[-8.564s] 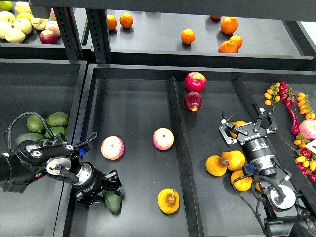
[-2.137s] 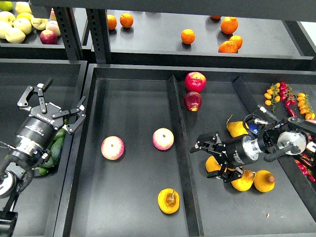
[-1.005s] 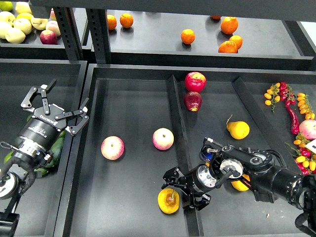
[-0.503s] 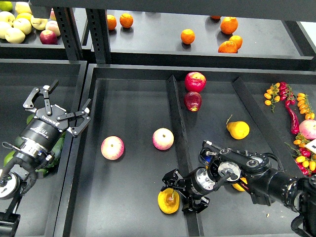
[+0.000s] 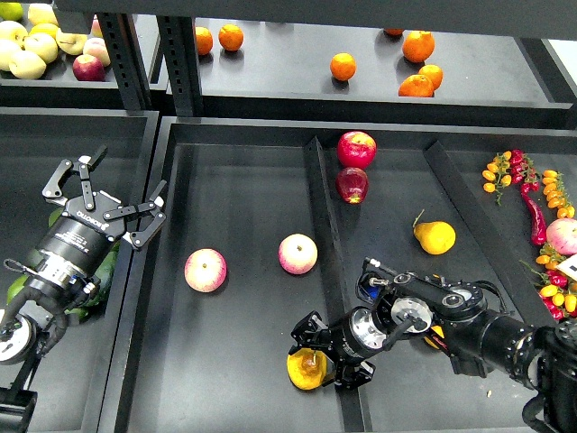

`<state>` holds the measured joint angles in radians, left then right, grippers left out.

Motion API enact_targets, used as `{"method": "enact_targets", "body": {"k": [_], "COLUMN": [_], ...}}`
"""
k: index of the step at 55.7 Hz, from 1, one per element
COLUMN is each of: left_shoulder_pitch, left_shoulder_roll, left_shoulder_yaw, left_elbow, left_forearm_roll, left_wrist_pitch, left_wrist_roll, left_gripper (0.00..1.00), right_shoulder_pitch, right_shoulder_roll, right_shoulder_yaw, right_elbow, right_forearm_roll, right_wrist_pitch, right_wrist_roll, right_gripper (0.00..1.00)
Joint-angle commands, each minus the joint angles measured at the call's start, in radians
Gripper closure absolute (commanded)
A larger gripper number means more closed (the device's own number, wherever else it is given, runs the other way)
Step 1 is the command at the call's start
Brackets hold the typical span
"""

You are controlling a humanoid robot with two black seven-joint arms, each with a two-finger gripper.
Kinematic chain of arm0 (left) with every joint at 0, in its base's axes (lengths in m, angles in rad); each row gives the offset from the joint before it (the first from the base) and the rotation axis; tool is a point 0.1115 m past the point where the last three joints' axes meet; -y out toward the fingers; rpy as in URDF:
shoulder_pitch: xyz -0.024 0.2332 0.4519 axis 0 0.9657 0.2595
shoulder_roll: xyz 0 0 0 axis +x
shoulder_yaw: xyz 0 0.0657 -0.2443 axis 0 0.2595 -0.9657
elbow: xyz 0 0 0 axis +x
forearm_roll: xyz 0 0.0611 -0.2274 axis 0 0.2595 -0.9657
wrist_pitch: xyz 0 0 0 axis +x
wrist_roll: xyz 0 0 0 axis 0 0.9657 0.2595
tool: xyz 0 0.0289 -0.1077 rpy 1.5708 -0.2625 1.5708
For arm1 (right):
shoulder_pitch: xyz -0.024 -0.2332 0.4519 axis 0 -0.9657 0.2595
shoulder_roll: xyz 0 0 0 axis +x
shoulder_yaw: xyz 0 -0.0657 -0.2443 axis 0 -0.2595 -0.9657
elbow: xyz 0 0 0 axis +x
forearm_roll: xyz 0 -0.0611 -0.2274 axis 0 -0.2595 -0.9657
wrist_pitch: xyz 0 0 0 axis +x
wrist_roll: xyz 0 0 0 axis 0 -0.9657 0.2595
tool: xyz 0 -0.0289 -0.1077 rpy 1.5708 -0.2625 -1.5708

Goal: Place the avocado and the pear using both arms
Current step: 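Lower the right gripper onto the yellow pear and close it, then lift the pear and carry it into the bin of yellow pears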

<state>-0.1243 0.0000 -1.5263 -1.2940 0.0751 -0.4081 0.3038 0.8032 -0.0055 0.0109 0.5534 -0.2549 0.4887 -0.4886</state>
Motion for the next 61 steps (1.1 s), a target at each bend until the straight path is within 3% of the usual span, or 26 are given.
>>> {"method": "enact_targets", "body": {"k": [1, 11, 16, 37, 61], "left_shoulder_pitch": [0.000, 0.000, 0.000, 0.000, 0.000], "left_shoulder_roll": [0.000, 0.000, 0.000, 0.000, 0.000], "left_shoulder_yaw": [0.000, 0.000, 0.000, 0.000, 0.000], "left_elbow": [-0.001, -0.001, -0.001, -0.001, 0.001], "left_forearm_roll": [0.000, 0.000, 0.000, 0.000, 0.000], "left_wrist_pitch": [0.000, 0.000, 0.000, 0.000, -0.001], "left_wrist_roll": [0.001, 0.001, 0.000, 0.000, 0.000], "left_gripper": [0.00, 0.00, 0.00, 0.00, 0.00], "right_shoulder_pitch": [-0.009, -0.015, -0.015, -0.004, 0.063], "right_shoulder_roll": [0.001, 0.001, 0.001, -0.018, -0.021], "right_shoulder_yaw": [0.004, 0.006, 0.004, 0.037, 0.060], "right_elbow": [-0.009, -0.026, -0.027, -0.043, -0.032], "right_forearm_roll": [-0.032, -0.035, -0.046, -0.073, 0.036], "right_wrist_pitch": [0.000, 0.000, 0.000, 0.000, 0.000], "right_wrist_roll": [0.000, 0.000, 0.000, 0.000, 0.000], "right_gripper": [0.47, 0.68, 0.72, 0.83, 0.86]}}
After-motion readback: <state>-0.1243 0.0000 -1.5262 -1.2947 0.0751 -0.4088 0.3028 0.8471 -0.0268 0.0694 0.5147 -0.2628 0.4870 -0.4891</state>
